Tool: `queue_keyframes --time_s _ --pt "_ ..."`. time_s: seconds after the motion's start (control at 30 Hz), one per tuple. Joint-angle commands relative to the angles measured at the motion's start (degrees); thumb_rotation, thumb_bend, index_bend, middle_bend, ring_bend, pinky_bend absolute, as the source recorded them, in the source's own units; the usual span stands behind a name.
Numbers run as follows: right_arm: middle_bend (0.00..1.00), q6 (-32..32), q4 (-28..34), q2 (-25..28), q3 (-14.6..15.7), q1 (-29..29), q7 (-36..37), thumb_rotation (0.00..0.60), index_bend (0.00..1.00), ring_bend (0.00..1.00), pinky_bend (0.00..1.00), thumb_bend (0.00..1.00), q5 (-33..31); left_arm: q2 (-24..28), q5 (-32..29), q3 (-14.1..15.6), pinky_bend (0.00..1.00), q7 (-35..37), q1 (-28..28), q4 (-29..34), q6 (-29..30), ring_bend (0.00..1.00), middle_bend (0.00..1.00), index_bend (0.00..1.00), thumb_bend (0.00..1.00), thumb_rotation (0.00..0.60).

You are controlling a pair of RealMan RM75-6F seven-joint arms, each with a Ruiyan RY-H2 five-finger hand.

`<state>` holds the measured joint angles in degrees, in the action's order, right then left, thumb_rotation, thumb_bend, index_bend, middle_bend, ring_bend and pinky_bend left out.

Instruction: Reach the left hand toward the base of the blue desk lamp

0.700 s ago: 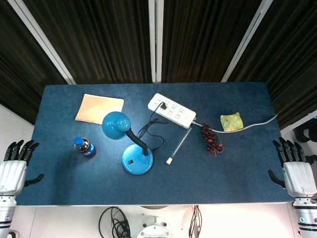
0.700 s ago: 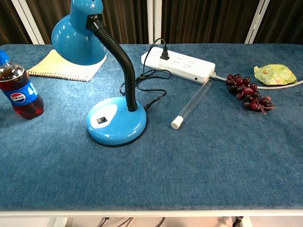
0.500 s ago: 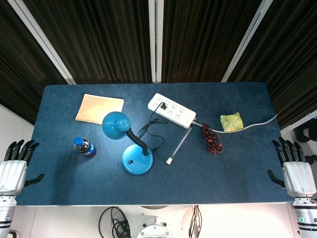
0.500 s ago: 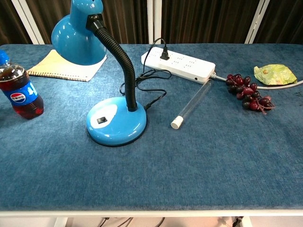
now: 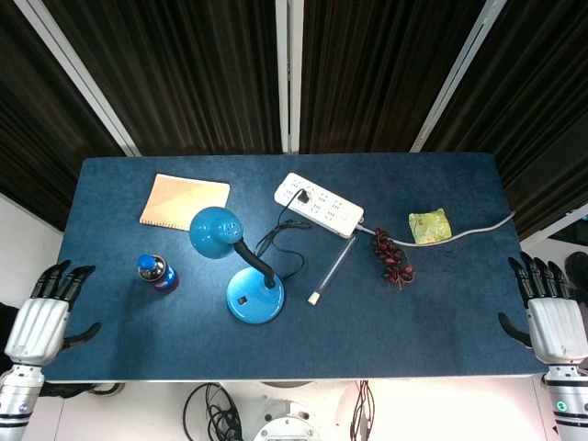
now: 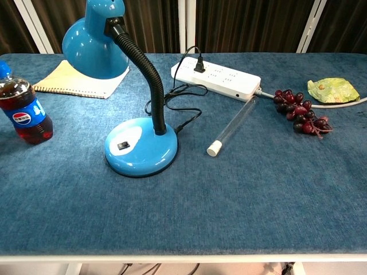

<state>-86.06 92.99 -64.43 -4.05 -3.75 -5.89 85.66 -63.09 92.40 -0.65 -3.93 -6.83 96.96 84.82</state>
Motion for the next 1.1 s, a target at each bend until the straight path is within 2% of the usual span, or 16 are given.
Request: queue_keyframes --time_s 0.03,0.13,0.2,0.27,0.33,0.47,0.63,0.87,1.1 --pt "0.0 -0.1 -0.1 0.0 0.1 0.1 0.1 0.6 0.0 0.0 0.0 0.18 0.1 0.3 5.0 2.0 0.31 -1.3 -1.6 2.3 -1.5 0.19 0.3 0.11 0.3 0.6" --pt "0.0 -0.3 -0.3 -0.1 0.1 0.2 0.3 0.6 0.0 0.0 0.0 0.18 0.0 -0.8 8.4 2.8 0.51 -3.1 -3.3 3.3 -3.3 0.4 0.48 0.13 0.34 0.6" --pt "0.0 -0.4 -0.3 -0.1 0.1 0.3 0.5 0.6 0.0 0.0 0.0 0.18 0.1 -1.9 9.8 3.1 0.65 -3.5 -4.6 3.7 -5.0 0.58 0.63 0.16 0.38 0.6" --pt "0.0 -0.5 -0.3 0.0 0.1 0.3 0.7 0.6 0.0 0.0 0.0 0.18 0.2 -3.4 10.6 3.2 0.72 -4.0 -6.3 3.7 -7.5 0.66 0.72 0.18 0.38 0.6" --pt "0.0 -0.7 -0.2 0.0 0.1 0.4 0.9 0.6 0.0 0.0 0.0 0.18 0.4 -4.8 10.5 3.0 0.76 -5.6 -8.0 3.4 -10.6 0.7 0.76 0.19 0.39 0.6" --pt "0.0 -1.1 0.0 0.2 0.1 0.6 1.3 0.6 0.0 0.0 0.0 0.18 0.6 -7.4 7.5 2.1 0.78 -10.1 -11.1 3.8 -17.4 0.71 0.78 0.17 0.41 0.6" --pt "0.0 -1.9 0.2 0.8 -0.2 1.1 2.2 0.6 0.0 0.0 0.0 0.18 0.4 -10.8 1.7 0.5 0.78 -11.3 -15.0 3.5 -24.9 0.71 0.79 0.14 0.41 0.6" --pt "0.0 -1.7 0.0 1.3 -0.3 1.3 2.9 0.6 0.0 0.0 0.0 0.18 -0.3 -15.0 -3.9 -0.9 0.78 -11.5 -18.2 0.0 -29.7 0.72 0.79 0.14 0.43 0.6" --pt "0.0 -1.1 -0.1 1.2 -0.6 1.0 3.1 0.6 0.0 0.0 0.0 0.18 -0.6 -16.9 -5.8 -0.8 0.78 -11.9 -20.2 -1.8 -31.5 0.72 0.79 0.14 0.45 0.6"
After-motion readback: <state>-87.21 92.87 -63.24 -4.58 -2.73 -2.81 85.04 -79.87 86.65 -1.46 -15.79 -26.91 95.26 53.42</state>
